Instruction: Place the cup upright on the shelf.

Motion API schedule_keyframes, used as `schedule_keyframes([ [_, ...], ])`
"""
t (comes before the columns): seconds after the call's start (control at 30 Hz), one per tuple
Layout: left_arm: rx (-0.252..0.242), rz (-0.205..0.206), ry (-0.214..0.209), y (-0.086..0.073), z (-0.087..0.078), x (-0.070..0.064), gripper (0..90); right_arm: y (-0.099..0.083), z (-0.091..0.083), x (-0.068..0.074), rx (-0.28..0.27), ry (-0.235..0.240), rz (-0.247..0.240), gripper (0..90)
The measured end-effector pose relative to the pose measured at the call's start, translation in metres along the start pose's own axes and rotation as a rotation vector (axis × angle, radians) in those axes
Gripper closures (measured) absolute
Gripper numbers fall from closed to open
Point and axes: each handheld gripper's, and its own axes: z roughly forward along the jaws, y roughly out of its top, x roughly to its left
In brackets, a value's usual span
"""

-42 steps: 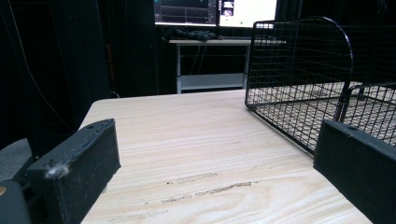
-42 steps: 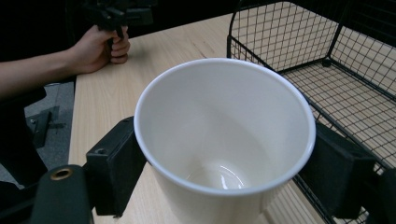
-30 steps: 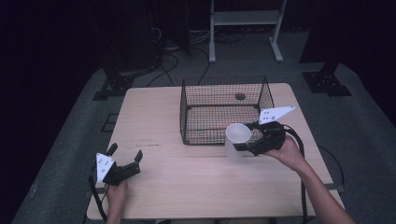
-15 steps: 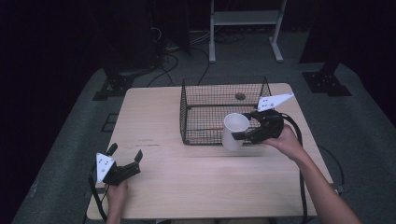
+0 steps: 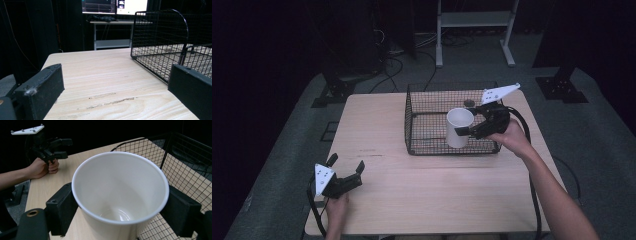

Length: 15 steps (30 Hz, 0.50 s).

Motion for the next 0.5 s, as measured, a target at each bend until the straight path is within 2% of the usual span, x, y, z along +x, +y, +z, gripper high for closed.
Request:
schedule_keyframes([
  [0.23,0.001,0.001,-0.001,0.0,0.0,0.0,0.0,0.01,0.013,-0.011,0.019,-0.012,0.005,19.4],
  [0.5,-0.001,-0.001,-0.002,0.0,0.0,0.0,0.0,0.014,0.022,-0.022,0.025,-0.022,0.016,19.4],
])
